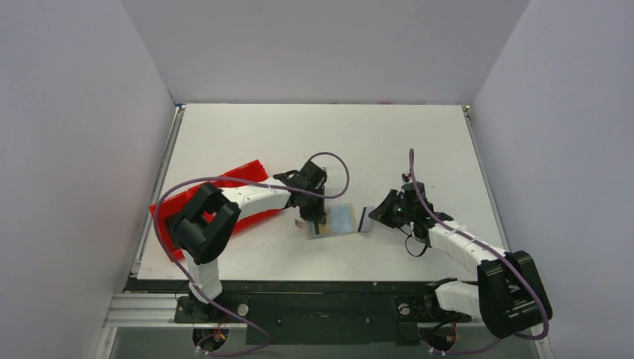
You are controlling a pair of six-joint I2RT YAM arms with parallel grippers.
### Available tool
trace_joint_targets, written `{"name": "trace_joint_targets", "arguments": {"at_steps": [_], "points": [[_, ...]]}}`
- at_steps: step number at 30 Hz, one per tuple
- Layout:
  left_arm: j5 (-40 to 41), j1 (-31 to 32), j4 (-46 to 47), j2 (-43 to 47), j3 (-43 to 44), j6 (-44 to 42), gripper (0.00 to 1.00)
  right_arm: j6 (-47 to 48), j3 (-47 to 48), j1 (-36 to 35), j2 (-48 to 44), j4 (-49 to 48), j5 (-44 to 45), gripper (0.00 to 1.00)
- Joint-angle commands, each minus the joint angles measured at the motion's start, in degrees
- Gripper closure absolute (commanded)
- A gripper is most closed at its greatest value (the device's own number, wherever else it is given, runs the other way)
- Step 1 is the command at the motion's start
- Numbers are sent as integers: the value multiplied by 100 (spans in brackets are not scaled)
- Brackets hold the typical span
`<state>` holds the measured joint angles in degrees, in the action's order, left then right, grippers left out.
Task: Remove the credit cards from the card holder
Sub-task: Place the credit card in the storage box.
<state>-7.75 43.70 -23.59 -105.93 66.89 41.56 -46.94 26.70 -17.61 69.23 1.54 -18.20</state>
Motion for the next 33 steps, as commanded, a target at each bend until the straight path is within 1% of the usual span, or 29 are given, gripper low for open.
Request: {"name": "trace_joint_targets", "arguments": {"at_steps": [1,9,18,23,28,33], "points": [[-416,28,364,290,47,33,100,104,216,-4,-219,48,132,100],[-865,38,891,366,-9,151,100,115,218,-13,-274,104,140,100],[-1050,192,1048,-36,260,146,100,151,249,-40,-376,232,220,100],[-962,318,913,-416,556,102,100,174,284,-53,-515,401,390,100],[-864,358,948,-768,701,189,100,276,405,-74,-804,804,632,100],[-698,358,778,-816,795,189,100,384,641,-105,-1158,1188,779,100]]}}
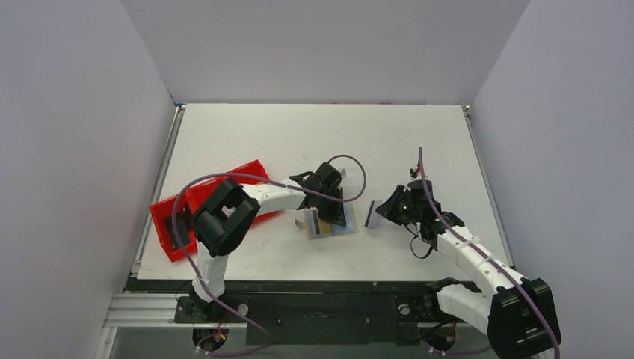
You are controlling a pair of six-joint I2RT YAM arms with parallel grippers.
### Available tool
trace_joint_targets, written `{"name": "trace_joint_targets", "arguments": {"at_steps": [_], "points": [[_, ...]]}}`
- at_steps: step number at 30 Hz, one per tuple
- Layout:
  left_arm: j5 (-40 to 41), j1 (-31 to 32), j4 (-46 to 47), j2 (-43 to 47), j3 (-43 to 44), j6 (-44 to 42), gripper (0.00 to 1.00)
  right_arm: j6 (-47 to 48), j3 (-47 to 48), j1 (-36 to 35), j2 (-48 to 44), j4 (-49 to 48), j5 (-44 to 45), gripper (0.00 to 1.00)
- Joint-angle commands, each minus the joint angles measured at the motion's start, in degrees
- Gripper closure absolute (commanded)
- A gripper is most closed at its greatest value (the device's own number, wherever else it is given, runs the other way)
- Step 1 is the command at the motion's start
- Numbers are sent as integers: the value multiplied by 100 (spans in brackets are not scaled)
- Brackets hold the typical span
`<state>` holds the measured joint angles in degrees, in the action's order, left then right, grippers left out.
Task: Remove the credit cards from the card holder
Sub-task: Place the credit card in the storage box.
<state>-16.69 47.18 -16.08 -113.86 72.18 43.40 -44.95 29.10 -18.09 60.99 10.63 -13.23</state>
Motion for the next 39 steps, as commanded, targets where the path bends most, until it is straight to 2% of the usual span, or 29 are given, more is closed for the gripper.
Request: {"name": "trace_joint_targets", "arguments": {"at_steps": [1,17,25,27,29,32,39], "points": [[228,6,17,42,268,-1,100,200,442,-65,-364,369,275,100],[297,-336,-206,1027,-45,-167,100,254,1205,-728,-119,564,330,100],[29,-637,-155,1448,-310,-173,100,213,1374,-802,50,408,52,100],[-223,-823,-77,1670,-435,-152,97,176,1428,-803,113,324,-121,100],[-580,-1044,137,2033,-630,-72,89,115,1488,-802,183,205,-305,100],[-1143,-1349,589,2367,-918,160,72,9,1613,-794,289,-32,-612,100],[-2405,-1897,1704,2896,-1525,793,63,-689,1686,-764,650,-1209,-1481,100]]}}
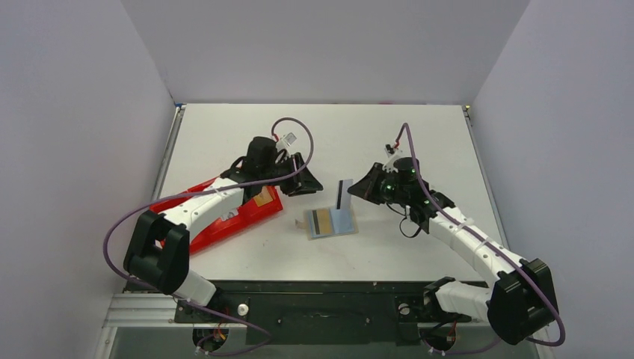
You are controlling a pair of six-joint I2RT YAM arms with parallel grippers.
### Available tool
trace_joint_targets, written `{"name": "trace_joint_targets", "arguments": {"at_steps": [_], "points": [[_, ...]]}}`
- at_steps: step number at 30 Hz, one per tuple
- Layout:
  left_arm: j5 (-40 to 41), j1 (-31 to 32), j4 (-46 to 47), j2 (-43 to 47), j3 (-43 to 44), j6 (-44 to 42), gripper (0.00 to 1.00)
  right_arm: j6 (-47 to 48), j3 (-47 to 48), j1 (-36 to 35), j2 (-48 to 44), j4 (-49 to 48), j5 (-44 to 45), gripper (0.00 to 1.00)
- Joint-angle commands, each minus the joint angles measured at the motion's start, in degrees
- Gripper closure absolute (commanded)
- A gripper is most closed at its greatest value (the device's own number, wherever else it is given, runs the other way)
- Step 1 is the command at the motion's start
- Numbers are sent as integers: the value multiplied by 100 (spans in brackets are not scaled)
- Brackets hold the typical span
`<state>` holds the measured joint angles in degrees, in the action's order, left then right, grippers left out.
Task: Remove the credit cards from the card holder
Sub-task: Place the credit card in the storage box.
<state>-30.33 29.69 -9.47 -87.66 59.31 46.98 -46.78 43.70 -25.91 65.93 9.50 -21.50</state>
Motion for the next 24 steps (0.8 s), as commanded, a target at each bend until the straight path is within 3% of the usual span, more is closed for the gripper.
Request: {"name": "trace_joint_targets", "arguments": {"at_steps": [1,7,17,24], "points": [[-1114,-194,1275,297,-324,577,61,-590,233,23,229,-1229,-725,100],[-1598,-311,2288,402,-658,1247,60,-1319,218,15,516,-2196,-1160,100],[-1829,-314,2724,260,-746,1552,61,-1642,245,-36,770,-2760,-1373,100],[-1936,-315,3189,131,-847,1887,74,-1689,220,-56,877,-2891,-1514,100]]}}
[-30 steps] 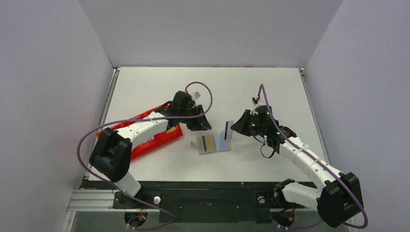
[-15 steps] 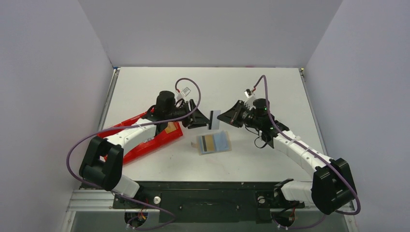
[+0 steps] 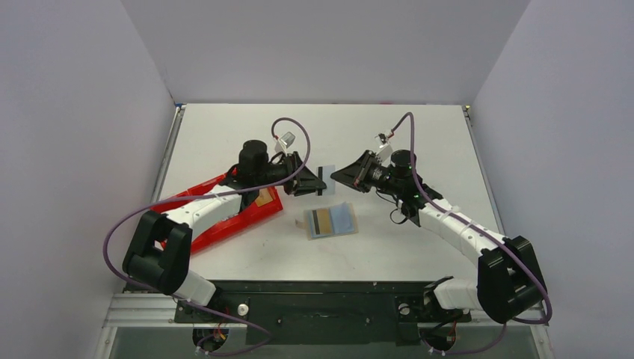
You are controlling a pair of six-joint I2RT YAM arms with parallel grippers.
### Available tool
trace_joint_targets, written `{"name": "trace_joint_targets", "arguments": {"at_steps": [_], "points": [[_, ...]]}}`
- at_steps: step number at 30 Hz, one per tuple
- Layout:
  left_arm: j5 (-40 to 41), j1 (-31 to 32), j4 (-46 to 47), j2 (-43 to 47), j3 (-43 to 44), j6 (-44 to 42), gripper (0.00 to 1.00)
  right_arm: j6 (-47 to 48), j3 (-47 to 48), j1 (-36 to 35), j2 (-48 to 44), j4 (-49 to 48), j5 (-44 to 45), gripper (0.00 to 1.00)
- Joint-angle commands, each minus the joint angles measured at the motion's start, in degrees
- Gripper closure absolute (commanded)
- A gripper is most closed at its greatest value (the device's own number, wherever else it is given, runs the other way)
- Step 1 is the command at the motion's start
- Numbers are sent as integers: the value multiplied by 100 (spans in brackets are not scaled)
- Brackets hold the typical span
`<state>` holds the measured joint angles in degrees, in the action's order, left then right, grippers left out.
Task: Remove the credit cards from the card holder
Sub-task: Place the credit card in the storage box.
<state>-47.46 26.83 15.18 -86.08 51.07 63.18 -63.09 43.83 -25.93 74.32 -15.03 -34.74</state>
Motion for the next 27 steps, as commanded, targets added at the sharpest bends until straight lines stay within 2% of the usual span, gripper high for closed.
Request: {"name": "trace_joint_targets", "arguments": {"at_steps": [1,3,5,7,8,10,11,12,15,19,25,27], "points": [[-230,-29,741,-45,-29,275,80,-52,197,-58,38,-457,-206,100],[-245,-29,801,-59,-46,316,91,-1,178,-75,45,-429,-240,100],[-235,-29,811,-61,-64,328,100,107,202,-112,39,-297,-201,91],[-183,-29,788,-36,-71,330,100,259,268,-143,17,-74,-115,75],[-94,-29,669,-21,-69,275,100,384,293,-146,-20,38,-56,62],[156,-29,183,56,-1,16,100,656,418,-161,-84,657,288,49],[298,-29,-74,149,39,-136,100,754,510,-158,-111,856,413,47],[626,-29,-715,251,176,-466,100,930,551,-158,-175,1194,709,44],[1419,-52,-2348,487,506,-1222,100,1175,626,-130,-348,1780,1340,39],[2943,-204,-4029,950,818,-1790,100,1492,681,-114,-491,2350,1977,38],[4810,-732,-5791,1517,1048,-2381,100,1764,556,-118,-592,2568,2177,38],[5197,-950,-6169,1647,1074,-2508,100,1844,552,-121,-612,2671,2287,38]]}}
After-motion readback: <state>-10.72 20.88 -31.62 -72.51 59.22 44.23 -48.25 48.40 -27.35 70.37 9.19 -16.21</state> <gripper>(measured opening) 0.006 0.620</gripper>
